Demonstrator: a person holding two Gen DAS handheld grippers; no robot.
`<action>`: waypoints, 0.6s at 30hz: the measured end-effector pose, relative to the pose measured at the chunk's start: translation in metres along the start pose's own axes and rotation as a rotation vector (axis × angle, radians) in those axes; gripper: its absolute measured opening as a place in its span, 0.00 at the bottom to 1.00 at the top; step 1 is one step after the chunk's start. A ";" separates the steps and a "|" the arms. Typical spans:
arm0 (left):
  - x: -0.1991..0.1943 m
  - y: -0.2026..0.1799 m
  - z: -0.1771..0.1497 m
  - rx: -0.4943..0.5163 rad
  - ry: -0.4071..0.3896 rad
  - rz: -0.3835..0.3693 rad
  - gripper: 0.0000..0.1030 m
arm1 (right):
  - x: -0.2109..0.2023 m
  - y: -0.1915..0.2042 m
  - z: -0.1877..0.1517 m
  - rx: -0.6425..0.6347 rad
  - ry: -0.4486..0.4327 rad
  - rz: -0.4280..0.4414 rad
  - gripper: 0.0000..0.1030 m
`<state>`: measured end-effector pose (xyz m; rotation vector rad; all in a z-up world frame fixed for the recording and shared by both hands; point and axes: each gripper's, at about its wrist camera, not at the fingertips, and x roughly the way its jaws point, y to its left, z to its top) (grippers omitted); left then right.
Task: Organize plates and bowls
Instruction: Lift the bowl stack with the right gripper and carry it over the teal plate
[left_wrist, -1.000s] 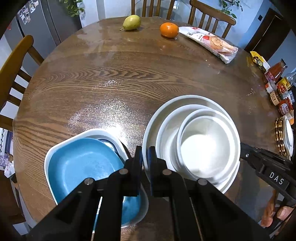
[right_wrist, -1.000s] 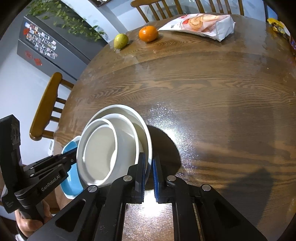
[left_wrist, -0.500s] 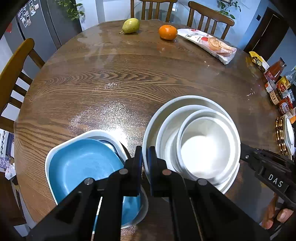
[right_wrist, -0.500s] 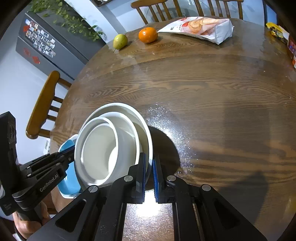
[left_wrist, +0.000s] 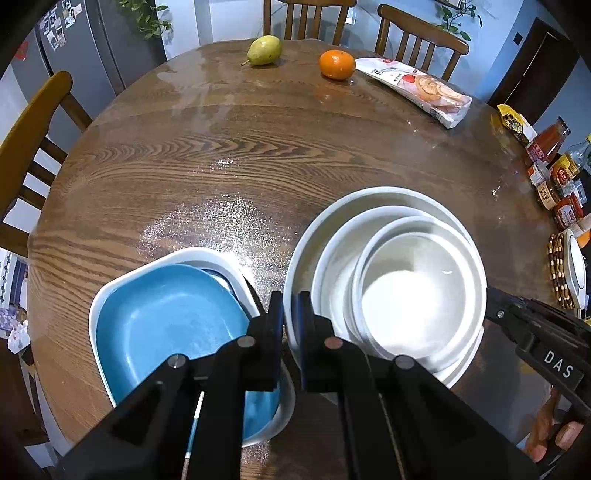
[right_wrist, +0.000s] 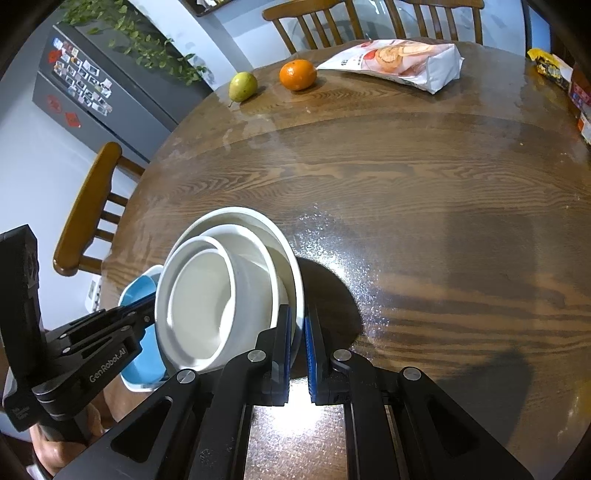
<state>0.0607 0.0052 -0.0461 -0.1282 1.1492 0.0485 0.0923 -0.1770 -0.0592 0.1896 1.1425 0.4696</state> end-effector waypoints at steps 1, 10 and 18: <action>-0.002 0.000 0.000 -0.001 -0.005 -0.003 0.03 | -0.001 0.002 -0.001 -0.001 -0.004 -0.001 0.10; -0.019 0.000 -0.001 -0.004 -0.051 -0.004 0.03 | -0.019 0.011 -0.002 -0.019 -0.044 -0.005 0.10; -0.034 0.005 -0.005 -0.015 -0.088 0.008 0.03 | -0.030 0.021 -0.004 -0.040 -0.063 0.008 0.10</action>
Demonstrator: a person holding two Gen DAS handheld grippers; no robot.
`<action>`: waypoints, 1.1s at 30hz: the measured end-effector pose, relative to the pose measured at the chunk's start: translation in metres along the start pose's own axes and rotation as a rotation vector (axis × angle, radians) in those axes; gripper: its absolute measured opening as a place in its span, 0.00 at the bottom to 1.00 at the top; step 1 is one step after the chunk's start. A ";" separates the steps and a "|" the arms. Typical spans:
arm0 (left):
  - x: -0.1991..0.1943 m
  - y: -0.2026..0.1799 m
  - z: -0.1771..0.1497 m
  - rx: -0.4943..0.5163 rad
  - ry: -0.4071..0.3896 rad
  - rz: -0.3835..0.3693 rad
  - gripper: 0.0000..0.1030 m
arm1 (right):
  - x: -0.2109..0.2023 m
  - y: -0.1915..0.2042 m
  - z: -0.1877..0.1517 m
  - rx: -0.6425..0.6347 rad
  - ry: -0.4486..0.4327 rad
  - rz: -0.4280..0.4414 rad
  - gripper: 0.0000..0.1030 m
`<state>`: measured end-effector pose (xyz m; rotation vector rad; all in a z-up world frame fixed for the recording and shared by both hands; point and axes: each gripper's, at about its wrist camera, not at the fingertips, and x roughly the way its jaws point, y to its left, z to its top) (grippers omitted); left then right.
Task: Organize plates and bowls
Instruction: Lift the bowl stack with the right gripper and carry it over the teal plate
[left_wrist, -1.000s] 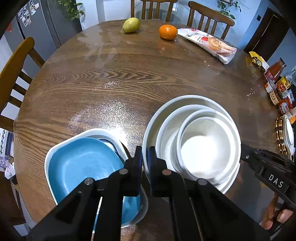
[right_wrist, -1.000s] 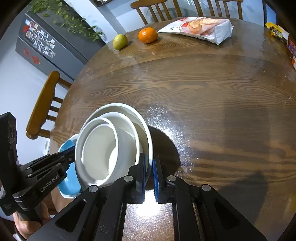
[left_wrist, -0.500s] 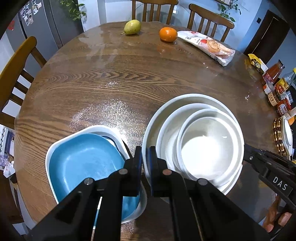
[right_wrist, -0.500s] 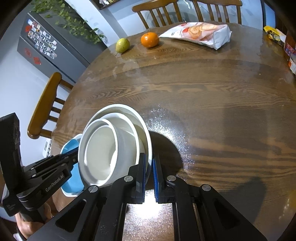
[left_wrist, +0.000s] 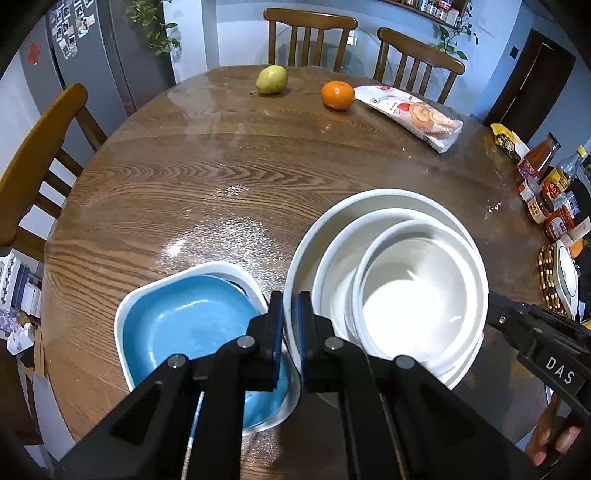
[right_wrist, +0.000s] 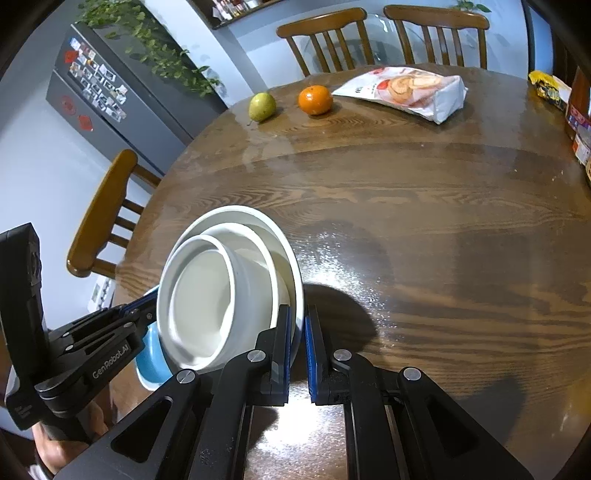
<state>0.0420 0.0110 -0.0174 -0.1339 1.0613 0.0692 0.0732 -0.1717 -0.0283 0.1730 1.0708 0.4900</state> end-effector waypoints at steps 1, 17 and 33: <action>-0.002 0.001 -0.001 -0.003 -0.003 0.002 0.03 | 0.000 0.003 0.000 -0.004 -0.001 0.001 0.10; -0.027 0.035 -0.010 -0.074 -0.048 0.048 0.03 | 0.000 0.043 0.000 -0.089 0.001 0.044 0.10; -0.038 0.091 -0.023 -0.186 -0.034 0.119 0.03 | 0.028 0.096 0.002 -0.178 0.052 0.111 0.10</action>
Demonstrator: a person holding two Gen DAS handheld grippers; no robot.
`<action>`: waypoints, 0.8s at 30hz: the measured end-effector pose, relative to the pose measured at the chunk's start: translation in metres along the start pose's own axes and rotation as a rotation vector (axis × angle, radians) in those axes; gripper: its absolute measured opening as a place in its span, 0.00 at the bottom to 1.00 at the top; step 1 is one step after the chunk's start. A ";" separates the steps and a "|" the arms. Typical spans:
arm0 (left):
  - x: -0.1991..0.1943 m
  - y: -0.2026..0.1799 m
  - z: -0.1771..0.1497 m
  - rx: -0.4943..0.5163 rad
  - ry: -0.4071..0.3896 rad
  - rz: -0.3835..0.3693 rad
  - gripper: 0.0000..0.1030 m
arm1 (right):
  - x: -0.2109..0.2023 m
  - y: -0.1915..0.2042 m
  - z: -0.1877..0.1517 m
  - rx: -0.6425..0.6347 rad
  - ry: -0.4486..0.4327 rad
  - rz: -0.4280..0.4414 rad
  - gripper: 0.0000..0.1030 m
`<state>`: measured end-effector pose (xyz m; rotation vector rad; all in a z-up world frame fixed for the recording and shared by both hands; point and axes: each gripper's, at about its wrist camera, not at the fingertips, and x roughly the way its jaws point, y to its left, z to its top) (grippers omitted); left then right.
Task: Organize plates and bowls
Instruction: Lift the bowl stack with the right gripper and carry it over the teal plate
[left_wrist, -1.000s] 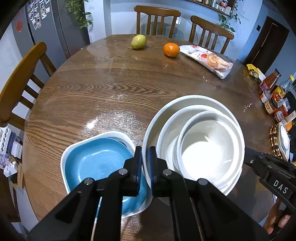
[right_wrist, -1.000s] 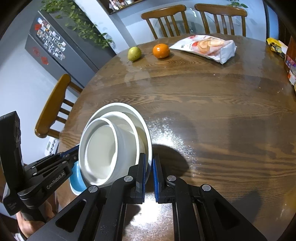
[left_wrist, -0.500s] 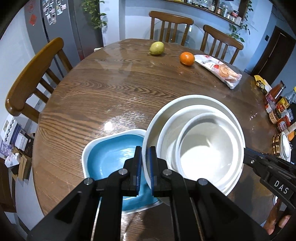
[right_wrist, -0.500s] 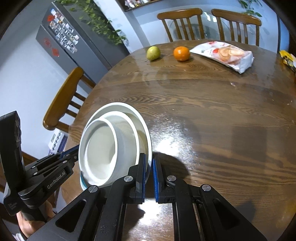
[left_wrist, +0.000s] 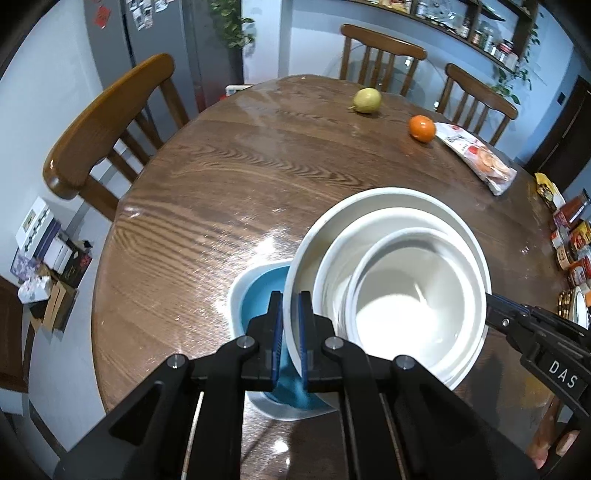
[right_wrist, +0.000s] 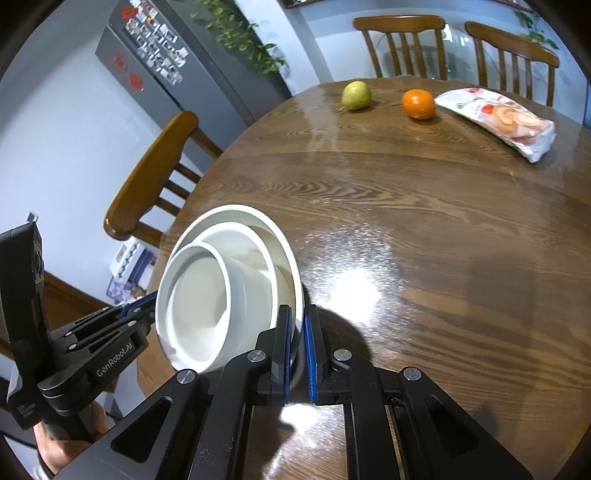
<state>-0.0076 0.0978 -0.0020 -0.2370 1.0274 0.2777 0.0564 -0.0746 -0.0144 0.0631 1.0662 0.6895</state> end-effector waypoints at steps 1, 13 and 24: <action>0.001 0.002 0.000 -0.006 0.004 0.002 0.03 | 0.003 0.003 0.001 -0.005 0.007 0.004 0.10; 0.024 0.031 -0.003 -0.062 0.081 0.039 0.03 | 0.045 0.017 0.004 -0.034 0.100 0.013 0.10; 0.037 0.028 0.005 -0.036 0.119 0.048 0.03 | 0.061 0.007 0.009 0.022 0.144 0.015 0.10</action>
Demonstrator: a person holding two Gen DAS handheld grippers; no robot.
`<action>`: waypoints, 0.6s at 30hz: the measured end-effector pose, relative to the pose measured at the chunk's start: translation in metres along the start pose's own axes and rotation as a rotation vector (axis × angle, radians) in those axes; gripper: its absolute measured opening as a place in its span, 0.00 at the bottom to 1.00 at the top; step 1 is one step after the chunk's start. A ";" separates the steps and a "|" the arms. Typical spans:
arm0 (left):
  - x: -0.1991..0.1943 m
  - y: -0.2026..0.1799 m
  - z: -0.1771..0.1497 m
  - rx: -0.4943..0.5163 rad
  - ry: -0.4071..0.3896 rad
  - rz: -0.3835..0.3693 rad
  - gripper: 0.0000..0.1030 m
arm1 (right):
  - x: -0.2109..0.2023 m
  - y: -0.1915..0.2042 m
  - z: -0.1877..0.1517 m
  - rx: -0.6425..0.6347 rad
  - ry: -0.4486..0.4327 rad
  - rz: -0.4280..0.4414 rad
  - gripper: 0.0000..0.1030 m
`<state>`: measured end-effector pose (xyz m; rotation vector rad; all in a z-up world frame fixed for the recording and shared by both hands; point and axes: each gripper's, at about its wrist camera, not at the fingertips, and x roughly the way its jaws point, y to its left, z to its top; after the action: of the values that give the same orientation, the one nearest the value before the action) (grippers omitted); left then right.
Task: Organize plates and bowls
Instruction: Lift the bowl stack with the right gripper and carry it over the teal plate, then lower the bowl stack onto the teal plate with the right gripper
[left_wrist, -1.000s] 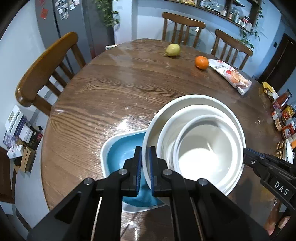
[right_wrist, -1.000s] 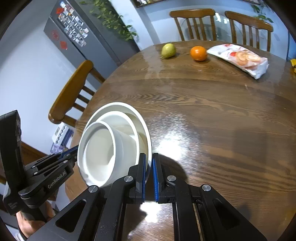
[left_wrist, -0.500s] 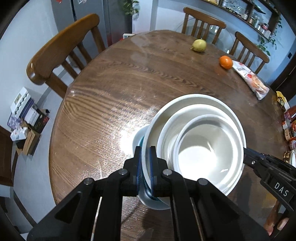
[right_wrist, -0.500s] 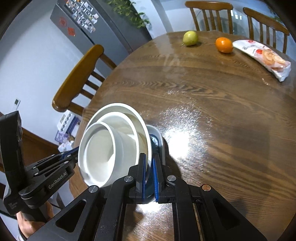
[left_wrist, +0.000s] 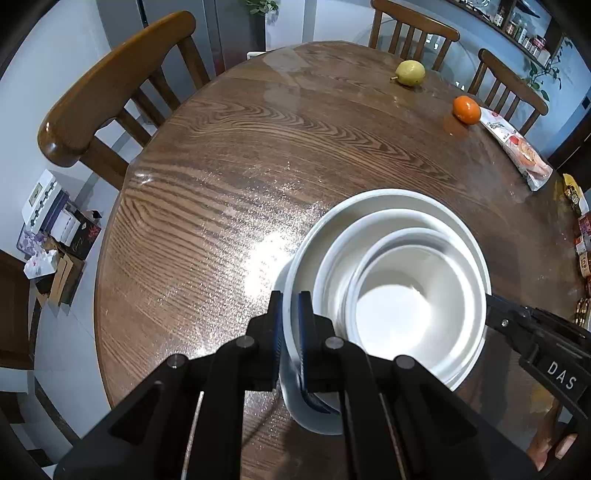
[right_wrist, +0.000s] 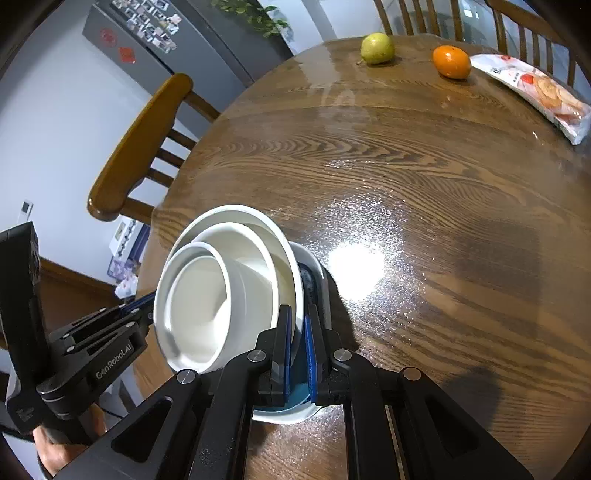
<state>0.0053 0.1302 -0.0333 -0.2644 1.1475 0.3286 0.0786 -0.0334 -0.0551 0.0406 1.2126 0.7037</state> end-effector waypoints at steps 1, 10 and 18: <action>0.000 0.000 0.000 0.001 0.000 0.000 0.03 | 0.001 -0.001 0.001 0.005 0.003 0.001 0.10; 0.002 -0.004 0.005 0.002 -0.019 0.003 0.03 | 0.003 -0.010 0.005 0.060 0.007 0.023 0.10; 0.005 -0.009 0.012 -0.007 -0.032 0.013 0.03 | 0.003 -0.011 0.009 0.062 -0.010 0.014 0.10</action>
<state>0.0208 0.1274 -0.0328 -0.2568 1.1168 0.3467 0.0925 -0.0378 -0.0586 0.1041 1.2254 0.6766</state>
